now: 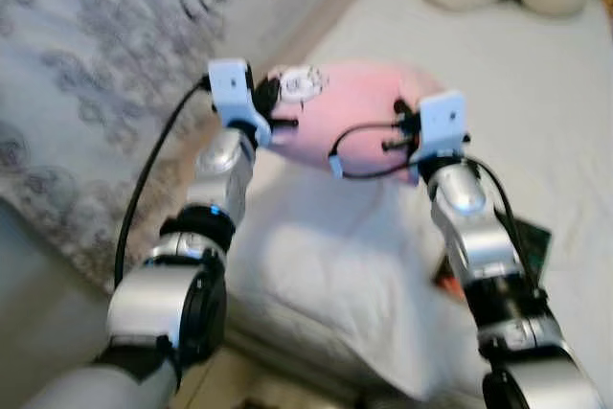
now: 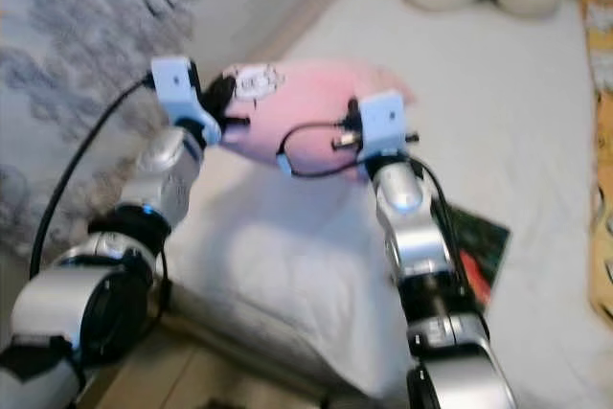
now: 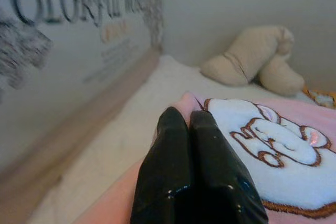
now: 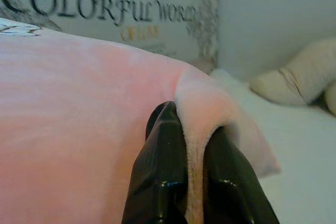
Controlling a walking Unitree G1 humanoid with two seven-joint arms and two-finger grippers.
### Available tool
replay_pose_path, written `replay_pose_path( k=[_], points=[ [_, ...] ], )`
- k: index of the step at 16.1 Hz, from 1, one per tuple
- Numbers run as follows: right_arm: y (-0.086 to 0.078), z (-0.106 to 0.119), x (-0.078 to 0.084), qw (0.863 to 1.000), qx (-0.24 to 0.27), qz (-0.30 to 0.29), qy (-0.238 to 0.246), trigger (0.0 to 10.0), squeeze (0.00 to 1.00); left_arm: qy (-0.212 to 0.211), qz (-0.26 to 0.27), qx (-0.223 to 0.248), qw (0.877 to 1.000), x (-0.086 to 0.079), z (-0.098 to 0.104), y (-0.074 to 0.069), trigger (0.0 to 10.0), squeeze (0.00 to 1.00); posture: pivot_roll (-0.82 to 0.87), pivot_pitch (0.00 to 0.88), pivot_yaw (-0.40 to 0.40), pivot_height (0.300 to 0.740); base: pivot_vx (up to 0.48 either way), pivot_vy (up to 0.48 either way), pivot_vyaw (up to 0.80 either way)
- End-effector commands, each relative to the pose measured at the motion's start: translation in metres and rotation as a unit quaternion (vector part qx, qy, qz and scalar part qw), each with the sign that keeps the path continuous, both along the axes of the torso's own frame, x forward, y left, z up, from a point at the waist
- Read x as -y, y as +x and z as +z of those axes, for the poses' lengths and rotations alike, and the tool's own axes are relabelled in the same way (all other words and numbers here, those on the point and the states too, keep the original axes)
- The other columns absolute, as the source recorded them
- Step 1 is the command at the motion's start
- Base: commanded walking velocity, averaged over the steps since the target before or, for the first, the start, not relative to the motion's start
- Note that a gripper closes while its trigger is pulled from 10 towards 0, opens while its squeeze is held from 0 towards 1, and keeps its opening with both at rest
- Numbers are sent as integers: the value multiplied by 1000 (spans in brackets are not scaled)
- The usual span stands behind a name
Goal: Clean up the room
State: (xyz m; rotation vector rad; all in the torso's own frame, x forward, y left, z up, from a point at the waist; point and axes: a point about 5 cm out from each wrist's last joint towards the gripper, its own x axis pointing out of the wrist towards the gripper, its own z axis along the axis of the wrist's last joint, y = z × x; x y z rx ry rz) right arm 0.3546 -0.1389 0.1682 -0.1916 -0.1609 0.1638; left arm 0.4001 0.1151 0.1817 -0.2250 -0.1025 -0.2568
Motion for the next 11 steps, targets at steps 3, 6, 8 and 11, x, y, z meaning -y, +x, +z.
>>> replay_pose_path(
  k=[3,6,8,11],
  points=[
    [2,8,2,1000,19,-5,-1,0,0,-4,37,20,999,-20,11,3,10000,0,-196,0,70,735,450,0,0],
    [11,10,6,999,15,7,-35,0,0,11,52,19,998,-20,9,3,10000,0,-196,0,68,735,450,0,0],
    [22,12,14,998,6,6,-58,0,0,26,60,9,998,-15,3,3,10000,0,-184,0,64,735,444,0,0],
    [35,23,23,997,1,-3,-75,0,0,39,54,8,998,0,15,9,10000,0,-182,0,60,735,444,0,0]
  ],
)
